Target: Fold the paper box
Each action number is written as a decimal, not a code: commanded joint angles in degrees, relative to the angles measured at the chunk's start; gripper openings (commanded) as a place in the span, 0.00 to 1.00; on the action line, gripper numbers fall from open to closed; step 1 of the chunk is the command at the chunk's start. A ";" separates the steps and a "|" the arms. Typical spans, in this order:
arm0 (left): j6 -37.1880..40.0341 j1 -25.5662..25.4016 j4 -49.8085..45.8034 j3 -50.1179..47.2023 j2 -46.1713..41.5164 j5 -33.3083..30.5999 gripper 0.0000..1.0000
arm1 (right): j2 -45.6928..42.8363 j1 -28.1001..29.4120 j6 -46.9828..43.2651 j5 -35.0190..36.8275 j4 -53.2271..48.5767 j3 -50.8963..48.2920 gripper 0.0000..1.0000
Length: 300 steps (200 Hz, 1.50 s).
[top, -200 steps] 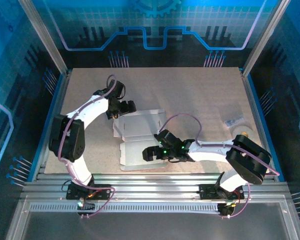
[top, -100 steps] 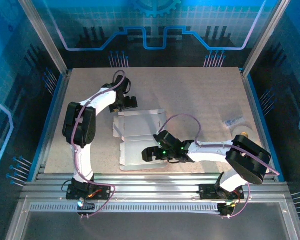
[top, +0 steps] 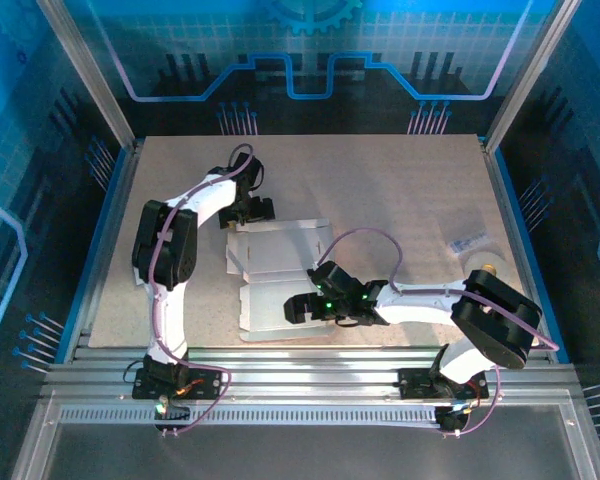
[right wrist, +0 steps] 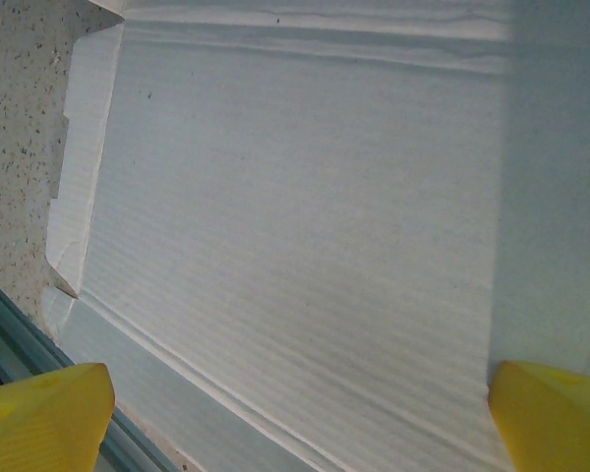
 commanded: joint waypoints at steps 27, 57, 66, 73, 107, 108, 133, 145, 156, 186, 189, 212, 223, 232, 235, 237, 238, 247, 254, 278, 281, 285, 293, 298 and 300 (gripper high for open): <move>2.16 0.62 -2.69 2.16 0.53 4.81 0.99 | 2.65 1.52 1.73 -0.59 -4.02 -1.55 1.00; 2.35 0.55 -2.88 2.56 -0.73 6.35 0.98 | 3.41 1.60 1.72 -0.92 -3.75 -1.38 1.00; 2.28 0.60 -2.95 2.61 -1.17 7.00 0.98 | 3.62 1.56 1.71 -0.95 -3.76 -1.24 1.00; 2.22 0.53 -2.90 2.69 -1.53 7.57 0.98 | 3.79 1.64 1.77 -0.95 -3.64 -1.14 1.00; 2.17 -0.16 -2.93 2.85 -3.04 7.74 0.97 | 4.51 1.76 1.59 -1.37 -3.75 -0.59 1.00; 2.13 -0.21 -2.94 2.86 -3.05 7.70 0.97 | 4.56 1.77 1.60 -1.37 -3.75 -0.59 1.00; 1.85 -1.12 -3.04 3.28 -3.56 8.02 0.97 | 4.94 1.86 1.56 -1.31 -3.65 -0.32 1.00; 1.84 -1.66 -2.94 3.55 -3.68 7.80 0.97 | 5.10 1.87 1.62 -1.34 -3.66 -0.32 1.00; 2.02 -2.14 -2.63 3.91 -3.59 7.84 0.97 | 5.17 1.92 1.77 -1.38 -3.61 -0.32 1.00; 2.13 -2.79 -1.48 4.89 -2.07 8.93 0.97 | 5.42 2.02 1.78 -1.39 -3.58 -0.32 1.00; 2.17 -2.81 -1.21 4.91 -2.00 9.12 0.97 | 5.47 2.03 1.74 -1.41 -3.63 -0.32 1.00; 1.89 -2.98 0.64 4.66 -0.75 11.14 0.96 | 5.57 2.04 1.76 -1.47 -3.58 -0.39 1.00; 1.65 -2.97 1.32 4.35 -0.30 12.17 0.97 | 5.57 2.04 1.71 -1.47 -3.66 -0.34 1.00; 1.40 -3.07 2.00 4.04 -0.01 12.91 0.96 | 5.67 2.04 1.71 -1.45 -3.66 -0.40 1.00; 1.31 -3.07 2.26 3.94 0.08 13.12 0.96 | 5.70 2.02 1.72 -1.47 -3.62 -0.43 1.00; 1.23 -3.07 2.37 3.88 0.16 13.23 0.96 | 5.74 2.08 1.77 -1.47 -3.65 -0.41 1.00; 1.22 -3.07 2.44 3.86 0.18 13.30 0.96 | 5.74 2.02 1.78 -1.47 -3.66 -0.41 1.00; 0.96 -3.07 2.80 3.67 0.60 13.79 0.97 | 5.83 2.06 1.78 -1.47 -3.66 -0.41 1.00; 0.79 -3.16 2.85 3.65 0.92 13.93 0.96 | 5.83 2.04 1.75 -1.47 -3.66 -0.41 1.00; 0.40 -3.34 3.23 3.22 1.79 13.95 0.96 | 5.83 2.04 1.70 -1.47 -3.59 -0.50 1.00; 0.30 -3.34 3.18 3.14 1.92 13.91 0.96 | 5.83 2.04 1.70 -1.48 -3.58 -0.45 1.00; 0.28 -3.34 3.15 3.12 2.06 13.91 0.96 | 5.83 2.04 1.76 -1.47 -3.62 -0.46 1.00; 0.19 -3.42 2.90 3.09 2.42 13.82 0.96 | 5.83 2.05 1.72 -1.47 -3.59 -0.44 1.00; 0.14 -3.42 2.73 3.06 2.65 13.75 0.96 | 5.83 2.04 1.73 -1.46 -3.58 -0.41 1.00; 0.08 -3.36 2.69 3.02 2.72 13.76 0.96 | 5.83 2.04 1.71 -1.47 -3.58 -0.41 1.00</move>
